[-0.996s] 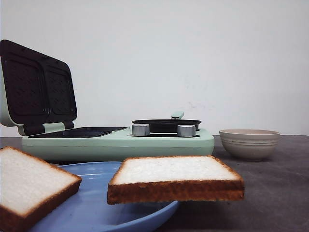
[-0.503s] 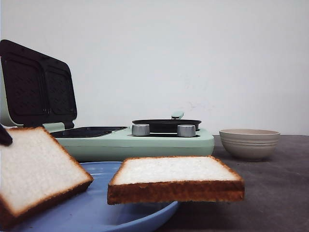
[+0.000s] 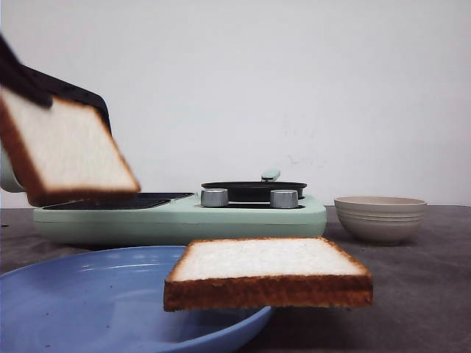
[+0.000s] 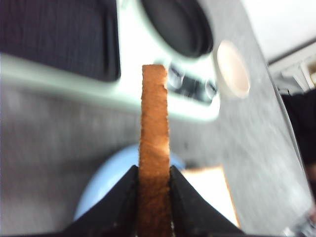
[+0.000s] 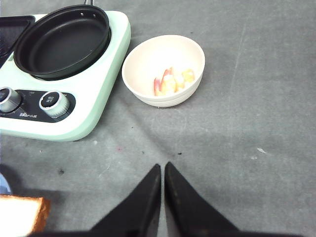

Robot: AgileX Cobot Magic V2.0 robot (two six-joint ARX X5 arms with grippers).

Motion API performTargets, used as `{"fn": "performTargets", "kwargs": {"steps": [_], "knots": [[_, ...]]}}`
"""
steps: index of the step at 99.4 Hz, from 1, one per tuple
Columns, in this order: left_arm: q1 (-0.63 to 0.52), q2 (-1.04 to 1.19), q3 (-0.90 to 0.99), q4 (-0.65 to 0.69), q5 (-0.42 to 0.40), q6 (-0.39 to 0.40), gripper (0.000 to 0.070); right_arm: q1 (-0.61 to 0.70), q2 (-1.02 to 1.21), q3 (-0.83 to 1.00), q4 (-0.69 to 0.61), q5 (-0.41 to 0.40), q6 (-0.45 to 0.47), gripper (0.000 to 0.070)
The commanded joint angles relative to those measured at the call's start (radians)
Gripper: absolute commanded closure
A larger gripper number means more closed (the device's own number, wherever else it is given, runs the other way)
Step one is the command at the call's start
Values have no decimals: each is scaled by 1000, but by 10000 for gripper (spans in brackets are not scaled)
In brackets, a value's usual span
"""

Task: Make breakfast with bread and shrimp
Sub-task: 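Grasp the bread slice nearest the left gripper and lift it off the plate, then carry the bread with the left gripper and lower it into the press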

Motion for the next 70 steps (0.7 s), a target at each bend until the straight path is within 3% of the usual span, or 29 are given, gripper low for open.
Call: {"fn": "performTargets", "kwargs": {"steps": [1,27,70], "knots": [[-4,38,57,11,-28,66,694,3,2,14,8,-2,-8,697],[-5,254,281,11,-155,231,695,3,2,14,7,-2,-14,697],[-90,653,649,122,-477,529,695,3,2,14,8,-2,-42,697]]}}
